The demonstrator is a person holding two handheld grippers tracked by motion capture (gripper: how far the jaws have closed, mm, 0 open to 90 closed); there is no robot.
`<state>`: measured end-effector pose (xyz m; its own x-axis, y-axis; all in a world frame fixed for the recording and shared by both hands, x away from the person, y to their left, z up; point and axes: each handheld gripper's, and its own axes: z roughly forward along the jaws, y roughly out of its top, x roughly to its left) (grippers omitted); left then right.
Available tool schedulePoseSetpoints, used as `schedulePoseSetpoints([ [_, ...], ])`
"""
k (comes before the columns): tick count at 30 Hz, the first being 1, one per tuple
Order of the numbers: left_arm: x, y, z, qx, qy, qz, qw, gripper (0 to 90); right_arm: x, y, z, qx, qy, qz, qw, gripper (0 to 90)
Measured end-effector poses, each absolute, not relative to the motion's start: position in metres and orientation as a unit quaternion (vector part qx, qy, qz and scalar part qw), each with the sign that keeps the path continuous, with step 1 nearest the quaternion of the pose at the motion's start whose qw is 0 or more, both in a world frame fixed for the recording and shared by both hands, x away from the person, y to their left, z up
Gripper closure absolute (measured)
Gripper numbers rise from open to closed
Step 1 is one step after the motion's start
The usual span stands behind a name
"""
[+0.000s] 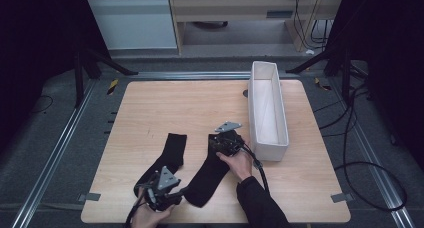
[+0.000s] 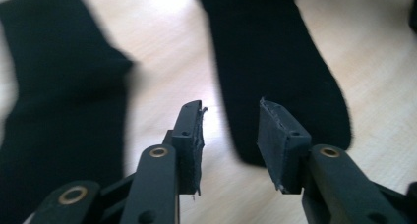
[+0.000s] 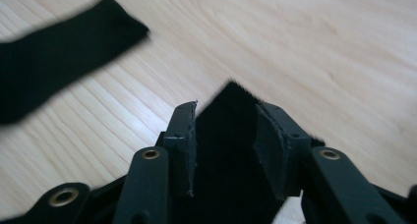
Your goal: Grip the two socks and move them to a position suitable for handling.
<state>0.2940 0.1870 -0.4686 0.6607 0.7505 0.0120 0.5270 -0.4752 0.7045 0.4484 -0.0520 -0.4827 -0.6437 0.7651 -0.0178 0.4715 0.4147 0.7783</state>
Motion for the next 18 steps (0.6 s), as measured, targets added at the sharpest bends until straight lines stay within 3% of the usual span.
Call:
schedulePoseSetpoints([
  [12, 0.302, 0.279, -0.459, 0.773, 0.478, 0.219, 0.355, 48.4, 0.454, -0.025, -0.440, 0.350, 0.804, 0.447, 0.178, 48.6],
  [18, 0.296, 0.305, -0.469, 0.760, 0.505, 0.223, 0.343, 44.8, 0.465, -0.007, -0.434, 0.350, 0.803, 0.454, 0.164, 43.9],
])
